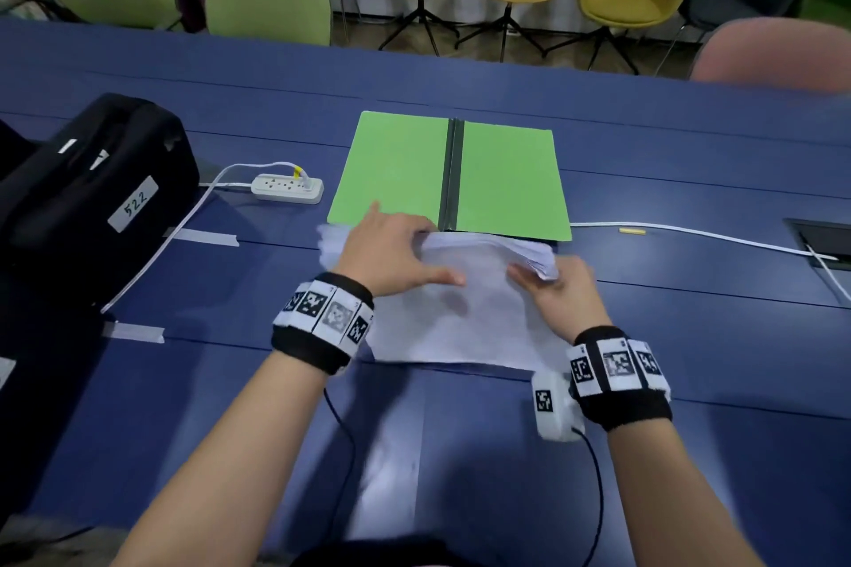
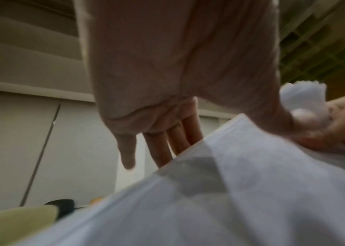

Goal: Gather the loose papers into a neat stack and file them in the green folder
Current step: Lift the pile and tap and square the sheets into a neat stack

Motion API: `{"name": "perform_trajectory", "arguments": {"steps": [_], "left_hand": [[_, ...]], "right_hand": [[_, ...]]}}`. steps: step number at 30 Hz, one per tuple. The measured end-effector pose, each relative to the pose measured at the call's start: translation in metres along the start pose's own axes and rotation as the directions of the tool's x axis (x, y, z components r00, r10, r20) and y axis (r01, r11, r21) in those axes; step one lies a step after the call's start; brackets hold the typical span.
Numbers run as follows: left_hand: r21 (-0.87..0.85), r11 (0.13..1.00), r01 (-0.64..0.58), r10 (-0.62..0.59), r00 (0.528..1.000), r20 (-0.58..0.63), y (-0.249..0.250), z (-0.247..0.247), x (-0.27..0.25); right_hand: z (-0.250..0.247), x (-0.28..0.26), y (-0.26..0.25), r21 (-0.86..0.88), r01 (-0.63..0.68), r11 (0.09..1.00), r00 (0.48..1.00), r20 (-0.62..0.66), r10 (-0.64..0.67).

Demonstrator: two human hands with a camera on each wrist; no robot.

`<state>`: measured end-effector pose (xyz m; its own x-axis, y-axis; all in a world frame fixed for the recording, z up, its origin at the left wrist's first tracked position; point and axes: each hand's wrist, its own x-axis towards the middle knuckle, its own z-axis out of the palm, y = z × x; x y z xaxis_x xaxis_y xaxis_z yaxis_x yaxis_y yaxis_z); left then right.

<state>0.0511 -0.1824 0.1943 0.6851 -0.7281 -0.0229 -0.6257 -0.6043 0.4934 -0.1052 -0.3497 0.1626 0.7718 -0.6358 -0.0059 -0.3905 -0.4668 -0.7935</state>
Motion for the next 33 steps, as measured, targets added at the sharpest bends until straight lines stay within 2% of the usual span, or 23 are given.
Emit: {"name": "perform_trajectory", "arguments": {"steps": [2, 5, 8, 10, 12, 15, 17, 18, 20, 21, 23, 26, 28, 30, 32, 33], "left_hand": [[0.085, 0.995, -0.058, 0.052, 0.996, 0.076, 0.014, -0.016, 0.006], [-0.029, 0.994, -0.105, 0.108, 0.983, 0.147, 0.019, -0.022, 0.007], [-0.292, 0.956, -0.029, 0.052, 0.996, 0.071, 0.008, -0.017, -0.002], [-0.498, 0.866, 0.038, -0.050, 0.999, -0.010, -0.006, -0.019, -0.005], [-0.585, 0.808, 0.071, -0.117, 0.992, -0.041, -0.016, -0.024, -0.010], [-0.620, 0.779, 0.094, -0.168, 0.984, -0.061, -0.028, -0.024, -0.017], [-0.719, 0.686, 0.113, -0.218, 0.975, -0.055, -0.033, -0.022, -0.022], [-0.775, 0.619, 0.129, -0.253, 0.967, -0.042, -0.035, -0.020, -0.023], [-0.868, 0.472, 0.151, -0.323, 0.946, -0.011, -0.036, -0.016, -0.026], [-0.895, 0.419, 0.152, -0.348, 0.938, -0.003, -0.035, -0.014, -0.027], [-0.927, 0.350, 0.133, -0.339, 0.941, 0.007, -0.033, -0.010, -0.029], [-0.960, 0.268, 0.086, -0.230, 0.973, 0.023, -0.032, -0.012, -0.033], [-0.955, 0.296, 0.022, -0.173, 0.984, -0.032, -0.033, -0.016, -0.035], [-0.918, 0.394, -0.042, -0.118, 0.988, -0.096, -0.029, -0.019, -0.040], [-0.860, 0.509, -0.038, -0.152, 0.979, -0.134, -0.022, -0.016, -0.042], [-0.846, 0.533, -0.013, -0.193, 0.972, -0.136, -0.020, -0.012, -0.042]], "right_hand": [[-0.010, 0.001, -0.036, -0.186, 0.159, 0.970, 0.987, 0.049, -0.152], [-0.023, 0.003, -0.064, -0.289, 0.248, 0.925, 0.969, 0.051, -0.244], [-0.039, 0.005, -0.050, -0.178, 0.173, 0.969, 0.983, 0.096, -0.157], [-0.049, 0.006, -0.028, -0.082, 0.087, 0.993, 0.977, 0.203, -0.069], [-0.049, 0.003, -0.004, 0.147, -0.040, 0.988, 0.970, 0.243, 0.003], [-0.029, -0.006, 0.016, 0.526, -0.175, 0.832, 0.981, 0.163, 0.103], [-0.011, -0.011, 0.021, 0.673, -0.211, 0.709, 0.975, 0.193, 0.107], [-0.002, -0.015, 0.020, 0.683, -0.237, 0.691, 0.964, 0.251, 0.083], [0.014, -0.022, 0.013, 0.583, -0.244, 0.775, 0.936, 0.351, 0.031], [0.021, -0.023, 0.012, 0.552, -0.229, 0.802, 0.937, 0.349, 0.027], [0.029, -0.020, 0.008, 0.585, -0.235, 0.776, 0.957, 0.278, 0.080], [0.026, -0.009, -0.001, 0.640, -0.170, 0.749, 0.985, 0.131, 0.111], [0.019, -0.002, -0.010, 0.631, -0.066, 0.773, 0.997, 0.009, 0.077], [0.013, 0.003, -0.018, 0.627, 0.021, 0.779, 0.996, -0.084, 0.041], [0.009, 0.008, -0.020, 0.612, 0.046, 0.790, 0.994, -0.109, 0.026], [0.010, 0.010, -0.019, 0.591, 0.042, 0.806, 0.996, -0.092, 0.016]]}}
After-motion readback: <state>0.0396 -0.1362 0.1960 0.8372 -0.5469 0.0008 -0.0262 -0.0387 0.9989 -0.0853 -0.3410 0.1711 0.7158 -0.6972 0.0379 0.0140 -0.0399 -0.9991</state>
